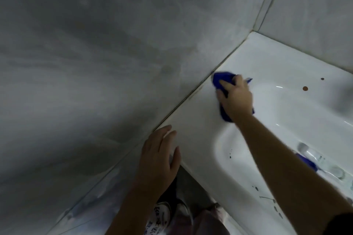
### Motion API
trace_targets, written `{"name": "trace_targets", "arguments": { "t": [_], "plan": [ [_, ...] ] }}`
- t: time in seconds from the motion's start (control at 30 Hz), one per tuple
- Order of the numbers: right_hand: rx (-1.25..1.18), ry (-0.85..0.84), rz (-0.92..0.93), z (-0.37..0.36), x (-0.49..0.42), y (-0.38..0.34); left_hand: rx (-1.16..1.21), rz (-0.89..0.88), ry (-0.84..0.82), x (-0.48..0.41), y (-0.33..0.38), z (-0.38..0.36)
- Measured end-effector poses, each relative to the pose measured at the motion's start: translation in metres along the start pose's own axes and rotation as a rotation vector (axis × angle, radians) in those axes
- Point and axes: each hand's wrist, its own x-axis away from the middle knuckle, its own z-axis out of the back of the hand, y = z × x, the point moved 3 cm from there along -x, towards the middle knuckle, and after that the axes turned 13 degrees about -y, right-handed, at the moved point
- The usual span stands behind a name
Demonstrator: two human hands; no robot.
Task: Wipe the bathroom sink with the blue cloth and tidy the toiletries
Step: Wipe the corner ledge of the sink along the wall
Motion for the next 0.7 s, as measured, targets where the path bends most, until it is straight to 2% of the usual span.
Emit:
{"name": "trace_targets", "arguments": {
  "t": [0.07,0.13,0.2,0.27,0.33,0.4,0.47,0.53,0.63,0.7],
  "plan": [
    [-0.011,-0.003,0.21,-0.011,0.043,-0.028,0.013,-0.007,0.017,-0.014,0.006,-0.008],
    [-0.017,-0.097,0.442,-0.022,0.084,-0.04,0.041,-0.023,0.036,-0.033,0.012,-0.017],
    [0.014,-0.161,0.525,-0.019,0.075,-0.026,0.052,-0.044,0.035,-0.054,0.017,-0.027],
    [0.05,-0.033,0.425,-0.006,0.027,0.007,0.047,-0.066,0.02,-0.076,0.019,-0.035],
    [0.042,0.082,0.129,0.015,-0.029,0.05,0.021,-0.091,-0.005,-0.107,0.02,-0.044],
    [0.021,0.084,-0.13,0.027,-0.06,0.086,-0.019,-0.102,-0.051,-0.142,0.023,-0.059],
    [0.004,0.125,-0.227,0.027,-0.054,0.088,-0.035,-0.086,-0.123,-0.173,0.028,-0.076],
    [-0.027,0.185,-0.12,0.017,-0.028,0.071,-0.076,-0.066,-0.216,-0.189,0.031,-0.09],
    [0.051,0.077,0.173,0.013,-0.014,0.066,-0.142,-0.063,-0.268,-0.19,0.031,-0.099],
    [0.132,0.033,0.243,0.027,-0.052,0.084,-0.151,-0.063,-0.288,-0.189,0.032,-0.099]
  ]
}}
